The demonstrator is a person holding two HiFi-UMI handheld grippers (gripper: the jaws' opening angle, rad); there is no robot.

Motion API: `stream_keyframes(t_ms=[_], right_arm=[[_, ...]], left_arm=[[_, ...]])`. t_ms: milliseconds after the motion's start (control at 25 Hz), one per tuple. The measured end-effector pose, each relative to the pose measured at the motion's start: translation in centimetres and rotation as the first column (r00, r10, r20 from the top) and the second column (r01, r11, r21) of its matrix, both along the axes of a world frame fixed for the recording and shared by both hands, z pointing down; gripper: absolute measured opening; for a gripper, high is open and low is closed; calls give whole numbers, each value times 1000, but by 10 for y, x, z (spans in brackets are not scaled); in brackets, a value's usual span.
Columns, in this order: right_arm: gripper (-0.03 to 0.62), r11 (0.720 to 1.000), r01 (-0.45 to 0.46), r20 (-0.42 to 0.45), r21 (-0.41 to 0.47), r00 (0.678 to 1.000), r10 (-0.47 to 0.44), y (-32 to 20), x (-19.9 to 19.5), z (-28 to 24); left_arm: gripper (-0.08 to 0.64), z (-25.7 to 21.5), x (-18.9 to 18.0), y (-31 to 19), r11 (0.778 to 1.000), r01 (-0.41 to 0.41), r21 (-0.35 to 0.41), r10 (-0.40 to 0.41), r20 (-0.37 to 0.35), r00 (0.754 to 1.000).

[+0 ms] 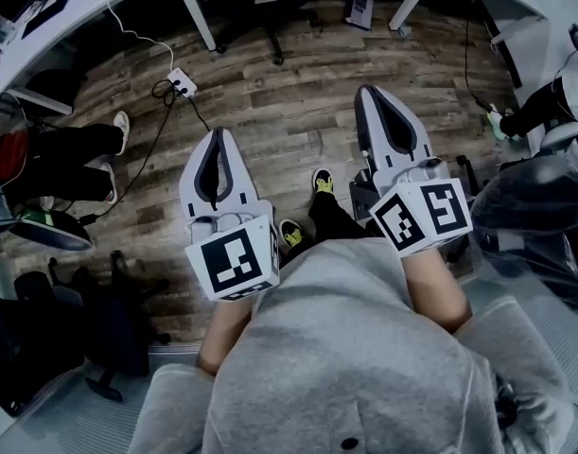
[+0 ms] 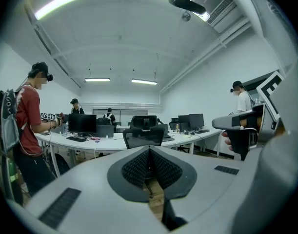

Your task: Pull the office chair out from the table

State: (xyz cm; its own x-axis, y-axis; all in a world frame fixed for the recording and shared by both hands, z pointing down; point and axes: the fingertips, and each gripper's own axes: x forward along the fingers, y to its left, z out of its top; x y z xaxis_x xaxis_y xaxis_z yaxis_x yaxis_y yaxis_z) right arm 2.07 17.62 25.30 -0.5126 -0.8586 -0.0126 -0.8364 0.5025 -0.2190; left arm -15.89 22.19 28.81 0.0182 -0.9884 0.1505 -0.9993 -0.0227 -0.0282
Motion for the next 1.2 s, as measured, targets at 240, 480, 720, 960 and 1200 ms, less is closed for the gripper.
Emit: stream_keyframes(t_ms=[240,480,720,960,1200], right_arm=[[28,1000,-17,9,19,1000,17,-6,5,-4],[28,998,1,23,63,1000,-3,-32,-1,-8],[28,998,10,10,59,1000,-10,-80,-12,-3],[28,998,-16,-21,60,1000,17,-129,-2,3],[28,998,-48,-12,45,999,49,-180,8,11]], left_arm=[[11,-1,7,-12,999,-40,6,40,5,999],[11,-1,2,-33,999,-38,24,38,32,999],[11,0,-4,-79,999,-48,16,47,20,999],[11,5,6,-132,997,-79,10,79,24,997],[11,16,16,-184,995,-98,-10,98,24,995]])
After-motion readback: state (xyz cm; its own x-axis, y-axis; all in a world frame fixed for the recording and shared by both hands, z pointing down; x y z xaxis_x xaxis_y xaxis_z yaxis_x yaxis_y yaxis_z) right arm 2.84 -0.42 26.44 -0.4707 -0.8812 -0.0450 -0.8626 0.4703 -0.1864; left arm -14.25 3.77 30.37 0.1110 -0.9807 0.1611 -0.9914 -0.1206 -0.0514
